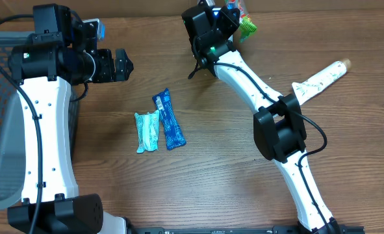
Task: Scan the item barcode
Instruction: 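Hold the green bag's barcode against the scanner face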
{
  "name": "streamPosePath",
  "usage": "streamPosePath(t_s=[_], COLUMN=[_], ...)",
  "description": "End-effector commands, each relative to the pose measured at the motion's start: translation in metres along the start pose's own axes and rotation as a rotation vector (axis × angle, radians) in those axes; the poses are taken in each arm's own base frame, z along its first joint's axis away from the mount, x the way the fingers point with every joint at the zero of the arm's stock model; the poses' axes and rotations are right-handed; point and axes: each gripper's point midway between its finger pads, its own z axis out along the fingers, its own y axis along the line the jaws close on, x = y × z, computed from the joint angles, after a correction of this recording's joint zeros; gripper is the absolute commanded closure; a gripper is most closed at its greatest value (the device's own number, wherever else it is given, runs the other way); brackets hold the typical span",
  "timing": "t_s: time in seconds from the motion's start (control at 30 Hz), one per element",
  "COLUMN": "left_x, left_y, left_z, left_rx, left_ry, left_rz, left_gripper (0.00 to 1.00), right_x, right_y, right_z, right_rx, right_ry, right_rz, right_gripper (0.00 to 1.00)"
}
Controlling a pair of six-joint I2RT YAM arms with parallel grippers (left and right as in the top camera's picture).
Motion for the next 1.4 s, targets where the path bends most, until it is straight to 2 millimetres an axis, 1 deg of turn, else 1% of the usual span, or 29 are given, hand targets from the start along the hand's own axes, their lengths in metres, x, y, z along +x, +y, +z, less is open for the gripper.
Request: streamPosePath(t_s=[0.0, 0.17, 0.3, 0.37, 0.47, 0.7, 0.9, 1.03, 1.17, 1.3, 1.37], left_x=[-0.002, -0.002, -0.002, -0.002, -0.002, -0.002, -0.002, -0.002, -0.002, -0.002, -0.002], left_y=[-0.002, -0.002, -0.002, -0.002, -0.002, -0.002, -0.002, -0.001, -0.002, -0.002, -0.002], left_z=[0.002, 0.002, 0.002, 0.002, 0.002, 0.002, 0.002, 0.002, 0.002, 0.002, 0.002], left_rx=[0.012, 0.012, 0.012, 0.012, 0.012, 0.012, 0.012, 0.011, 0.012, 0.012, 0.012], left_ry=[-0.001, -0.001, -0.001, -0.001, -0.001, -0.001, -0.001, -0.001, -0.001, -0.001, -0.001], left_rz=[0.020, 0.020, 0.020, 0.020, 0.020, 0.020, 0.020, 0.019, 0.020, 0.020, 0.020], left_gripper=[0.00, 0.00, 0.01, 0.00, 0.00, 0.00, 0.00, 0.00, 0.00, 0.00, 0.00], right_x=[-0.001, -0.002, -0.003, -0.003, -0.003, -0.004, 0.002, 0.004, 0.003, -0.001, -0.005], right_y=[-0.017, -0.016, -0.015, -0.011, -0.007, -0.005, 0.009, 0.010, 0.005, 0.003, 0.004], right_z=[-0.006, -0.008, -0.008, -0.007, -0.007, -0.007, -0.007, -0.007, -0.009, -0.017, -0.027], right_rx=[0.056, 0.053, 0.049, 0.037, 0.021, 0.010, -0.049, -0.051, -0.048, -0.064, -0.086], right_ry=[0.021, 0.016, 0.010, 0.005, -0.002, -0.006, 0.002, 0.009, 0.008, -0.007, -0.021], right_rz=[0.022, 0.042, 0.172, 0.201, 0.195, 0.188, 0.115, 0.100, 0.104, 0.098, 0.083], right_gripper=[0.96, 0.96, 0.96, 0.96, 0.96, 0.96, 0.96, 0.96, 0.96, 0.96, 0.96])
